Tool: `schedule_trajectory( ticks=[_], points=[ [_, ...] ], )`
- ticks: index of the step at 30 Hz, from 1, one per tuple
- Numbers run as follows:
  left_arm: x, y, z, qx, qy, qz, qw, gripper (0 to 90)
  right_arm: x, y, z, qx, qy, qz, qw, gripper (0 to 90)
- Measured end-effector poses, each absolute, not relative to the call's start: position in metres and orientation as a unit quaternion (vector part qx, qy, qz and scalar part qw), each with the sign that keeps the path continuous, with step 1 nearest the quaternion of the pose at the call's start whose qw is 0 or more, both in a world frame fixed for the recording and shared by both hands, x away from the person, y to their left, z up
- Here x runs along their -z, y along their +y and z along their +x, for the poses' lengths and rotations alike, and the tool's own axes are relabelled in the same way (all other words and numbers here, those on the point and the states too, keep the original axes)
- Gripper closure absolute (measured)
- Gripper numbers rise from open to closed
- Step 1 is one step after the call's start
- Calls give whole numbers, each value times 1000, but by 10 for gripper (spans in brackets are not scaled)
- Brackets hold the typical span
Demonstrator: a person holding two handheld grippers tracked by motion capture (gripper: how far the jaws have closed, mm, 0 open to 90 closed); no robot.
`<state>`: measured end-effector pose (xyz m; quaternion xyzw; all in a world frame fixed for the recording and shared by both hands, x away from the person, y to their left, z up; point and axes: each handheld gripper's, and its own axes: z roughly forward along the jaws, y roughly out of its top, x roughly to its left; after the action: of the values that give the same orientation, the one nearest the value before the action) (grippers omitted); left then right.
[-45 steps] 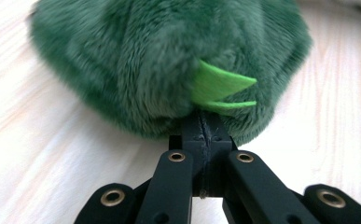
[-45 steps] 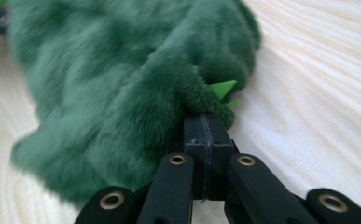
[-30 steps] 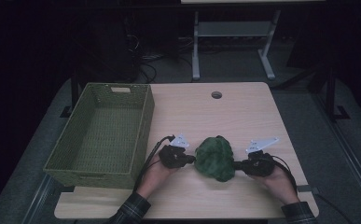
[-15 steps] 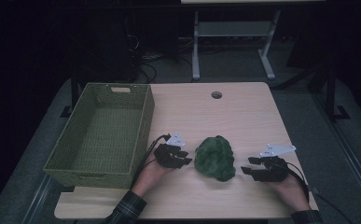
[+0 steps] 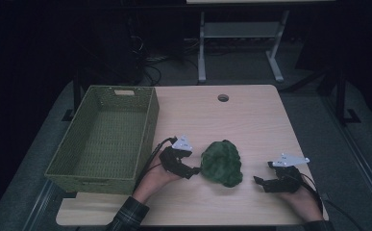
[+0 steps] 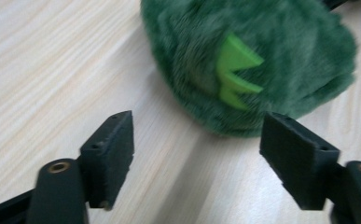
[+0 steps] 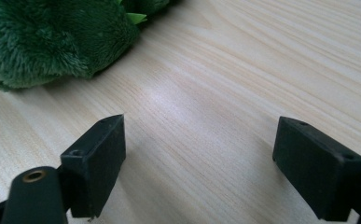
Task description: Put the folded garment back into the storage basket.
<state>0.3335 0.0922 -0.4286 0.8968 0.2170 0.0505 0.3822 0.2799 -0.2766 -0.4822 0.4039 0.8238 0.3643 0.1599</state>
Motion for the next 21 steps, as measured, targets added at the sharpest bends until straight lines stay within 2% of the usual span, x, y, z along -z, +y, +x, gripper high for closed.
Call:
schedule_trajectory(
  ticks=[8,21],
  points=[
    [412,85,334,-57,199,901,382,146,482,-276,280,-361,823,409,158,141],
    [386,55,347,-57,132,934,327,134,482,-276,280,-360,823,410,158,135]
  ],
)
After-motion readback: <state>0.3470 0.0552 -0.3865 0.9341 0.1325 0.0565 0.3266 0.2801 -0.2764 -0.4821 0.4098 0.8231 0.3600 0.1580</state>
